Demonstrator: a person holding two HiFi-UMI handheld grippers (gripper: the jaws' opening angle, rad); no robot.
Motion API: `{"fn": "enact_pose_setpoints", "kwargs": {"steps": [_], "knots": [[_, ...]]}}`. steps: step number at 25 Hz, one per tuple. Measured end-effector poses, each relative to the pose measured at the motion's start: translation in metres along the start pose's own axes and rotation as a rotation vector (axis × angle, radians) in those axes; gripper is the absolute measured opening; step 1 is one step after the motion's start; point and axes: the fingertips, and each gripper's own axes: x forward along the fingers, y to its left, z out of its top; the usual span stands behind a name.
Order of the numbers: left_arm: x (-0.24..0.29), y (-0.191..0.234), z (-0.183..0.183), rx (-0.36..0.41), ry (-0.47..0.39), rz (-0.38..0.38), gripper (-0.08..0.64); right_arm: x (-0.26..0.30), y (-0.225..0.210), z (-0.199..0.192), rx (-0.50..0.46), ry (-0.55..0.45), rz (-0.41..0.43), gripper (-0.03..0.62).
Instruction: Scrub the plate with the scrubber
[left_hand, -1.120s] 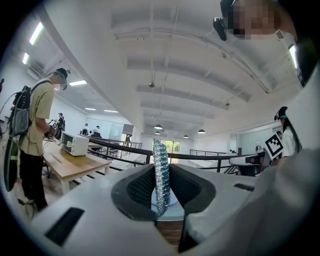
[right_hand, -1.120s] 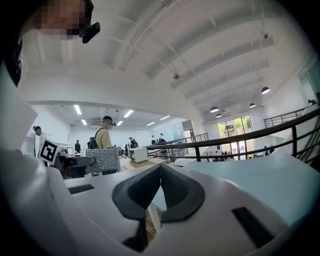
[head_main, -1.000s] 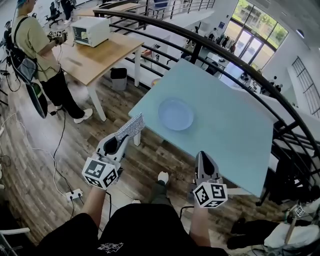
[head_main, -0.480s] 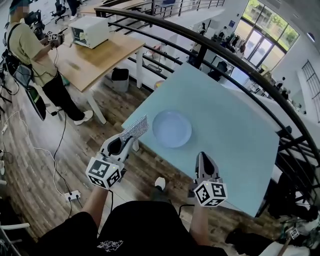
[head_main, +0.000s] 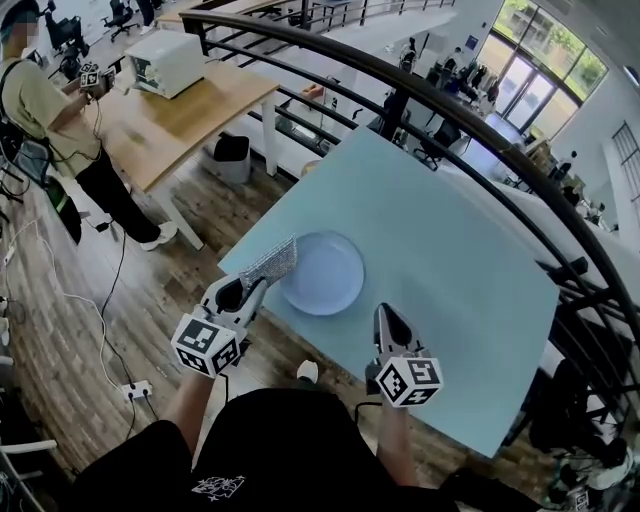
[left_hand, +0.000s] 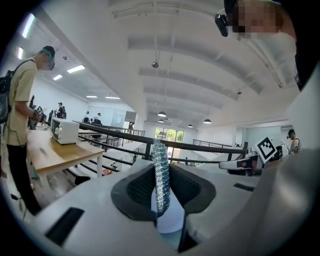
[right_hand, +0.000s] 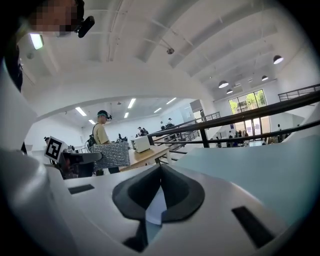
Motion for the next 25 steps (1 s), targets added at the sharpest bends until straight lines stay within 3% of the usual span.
{"fn": "enact_pose_setpoints", "kwargs": {"steps": [11,25], "knots": [[0.069,0.007,-0.052,-0.083,0.133,0.007,0.084,0.05,-0.057,-0.054,0.097,0.167,0.067,0.006],[0.094,0.016,-0.091,-0.155,0.283,-0.085,0.084,0.073,-0.063,-0.089,0.159,0.238,0.034,0.008]]}}
